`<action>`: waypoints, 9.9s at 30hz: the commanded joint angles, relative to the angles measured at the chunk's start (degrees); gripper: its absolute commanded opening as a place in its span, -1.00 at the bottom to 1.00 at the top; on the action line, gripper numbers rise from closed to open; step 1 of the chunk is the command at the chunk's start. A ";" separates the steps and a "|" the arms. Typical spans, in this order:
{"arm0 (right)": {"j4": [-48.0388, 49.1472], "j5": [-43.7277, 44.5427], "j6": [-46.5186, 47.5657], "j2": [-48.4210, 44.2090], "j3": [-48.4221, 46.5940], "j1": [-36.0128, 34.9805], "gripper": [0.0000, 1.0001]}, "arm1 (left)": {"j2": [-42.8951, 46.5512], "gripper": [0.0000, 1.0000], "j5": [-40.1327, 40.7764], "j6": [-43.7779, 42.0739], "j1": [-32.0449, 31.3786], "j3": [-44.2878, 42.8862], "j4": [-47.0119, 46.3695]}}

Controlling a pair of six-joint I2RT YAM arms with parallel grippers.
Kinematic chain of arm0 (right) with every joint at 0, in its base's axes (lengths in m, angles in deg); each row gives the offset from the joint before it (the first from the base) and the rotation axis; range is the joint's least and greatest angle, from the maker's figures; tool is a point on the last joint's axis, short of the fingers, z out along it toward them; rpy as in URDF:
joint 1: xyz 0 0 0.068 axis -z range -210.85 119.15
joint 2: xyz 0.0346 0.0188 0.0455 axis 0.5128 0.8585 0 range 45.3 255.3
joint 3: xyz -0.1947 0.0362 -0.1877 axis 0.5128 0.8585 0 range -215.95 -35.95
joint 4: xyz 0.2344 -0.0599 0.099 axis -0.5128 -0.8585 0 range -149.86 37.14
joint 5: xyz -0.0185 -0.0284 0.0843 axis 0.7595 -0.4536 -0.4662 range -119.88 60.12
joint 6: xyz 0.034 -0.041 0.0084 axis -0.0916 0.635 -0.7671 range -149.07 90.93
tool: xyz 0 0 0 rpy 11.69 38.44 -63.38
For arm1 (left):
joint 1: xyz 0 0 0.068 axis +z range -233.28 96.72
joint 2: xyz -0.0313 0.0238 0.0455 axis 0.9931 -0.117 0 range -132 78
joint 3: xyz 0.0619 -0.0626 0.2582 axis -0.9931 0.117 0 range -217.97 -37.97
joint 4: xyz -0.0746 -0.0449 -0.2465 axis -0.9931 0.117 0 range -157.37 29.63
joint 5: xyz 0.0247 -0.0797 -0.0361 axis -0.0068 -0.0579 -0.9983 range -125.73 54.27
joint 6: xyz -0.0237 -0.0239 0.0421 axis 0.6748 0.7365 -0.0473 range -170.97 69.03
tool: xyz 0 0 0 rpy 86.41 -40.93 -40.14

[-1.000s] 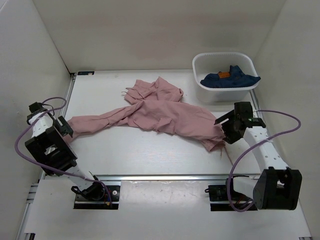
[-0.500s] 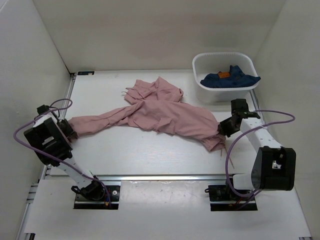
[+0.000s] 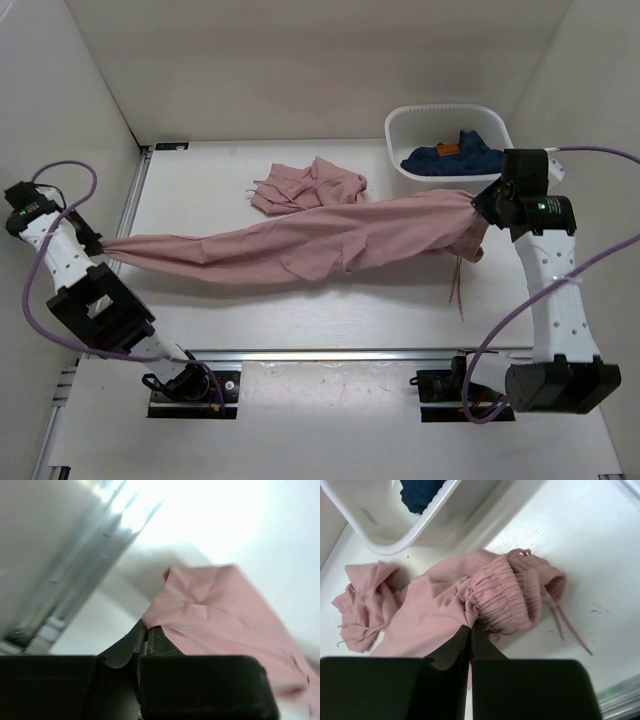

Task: Fold and stack the trousers
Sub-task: Flatten the trousers out

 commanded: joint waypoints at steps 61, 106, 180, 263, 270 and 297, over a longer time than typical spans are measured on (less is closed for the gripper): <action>1.12 -3.80 9.69 2.34 10.58 9.98 -1.00 | 0.17 -0.72 11.28 -0.03 -1.37 6.67 -2.70; -3.57 10.70 -15.75 -27.65 40.54 13.67 0.76 | -19.01 0.84 -7.43 -0.03 -44.06 -26.71 -1.27; 7.43 -11.18 -1.56 34.13 10.20 -10.06 0.74 | -29.10 -0.72 -4.53 -0.03 -35.56 -11.71 -3.66; -0.64 -4.96 3.26 21.04 7.67 2.25 -1.00 | -17.34 -0.72 9.70 -0.03 -27.12 -21.01 1.27; -3.11 -0.72 6.44 18.50 2.82 2.25 -1.00 | -10.64 -0.72 12.26 -0.03 -27.12 -24.91 -2.42; 2.07 -5.29 10.39 17.88 8.98 2.25 -1.00 | -27.06 1.00 9.09 -0.03 -23.95 -23.75 -0.05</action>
